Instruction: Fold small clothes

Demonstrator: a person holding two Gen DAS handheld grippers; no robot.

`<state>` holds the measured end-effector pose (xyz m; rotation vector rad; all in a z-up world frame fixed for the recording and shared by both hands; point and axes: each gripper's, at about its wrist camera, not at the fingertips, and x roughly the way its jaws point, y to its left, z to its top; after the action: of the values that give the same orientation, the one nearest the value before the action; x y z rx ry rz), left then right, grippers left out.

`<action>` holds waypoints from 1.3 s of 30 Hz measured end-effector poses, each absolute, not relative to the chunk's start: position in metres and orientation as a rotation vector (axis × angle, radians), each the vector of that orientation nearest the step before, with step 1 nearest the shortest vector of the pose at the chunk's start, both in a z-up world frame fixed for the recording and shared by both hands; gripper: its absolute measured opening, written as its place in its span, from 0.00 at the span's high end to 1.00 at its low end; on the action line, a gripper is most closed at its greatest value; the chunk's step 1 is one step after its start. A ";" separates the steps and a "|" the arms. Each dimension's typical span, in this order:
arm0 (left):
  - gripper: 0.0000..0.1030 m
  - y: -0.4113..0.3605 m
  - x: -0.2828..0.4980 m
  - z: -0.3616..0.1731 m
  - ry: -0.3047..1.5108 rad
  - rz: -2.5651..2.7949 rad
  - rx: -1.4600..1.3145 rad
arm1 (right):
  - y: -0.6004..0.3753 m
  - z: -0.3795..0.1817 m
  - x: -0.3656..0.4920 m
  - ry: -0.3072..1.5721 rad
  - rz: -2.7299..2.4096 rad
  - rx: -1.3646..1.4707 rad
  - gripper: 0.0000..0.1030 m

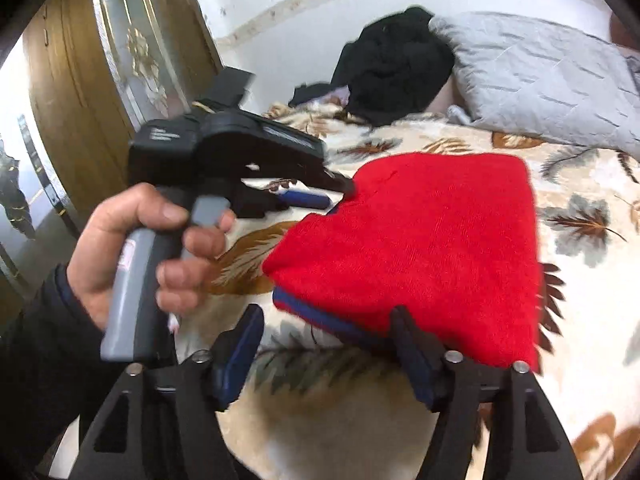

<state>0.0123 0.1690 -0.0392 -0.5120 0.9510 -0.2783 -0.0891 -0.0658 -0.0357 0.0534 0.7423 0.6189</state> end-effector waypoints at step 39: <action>0.38 0.133 0.025 -0.089 0.969 -0.165 -0.291 | -0.160 -0.075 0.052 1.089 0.447 0.393 0.48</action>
<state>0.0252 0.1329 -0.0885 -0.2911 0.9687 -0.1653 0.0520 -0.1597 -0.0755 0.3928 1.0890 0.4475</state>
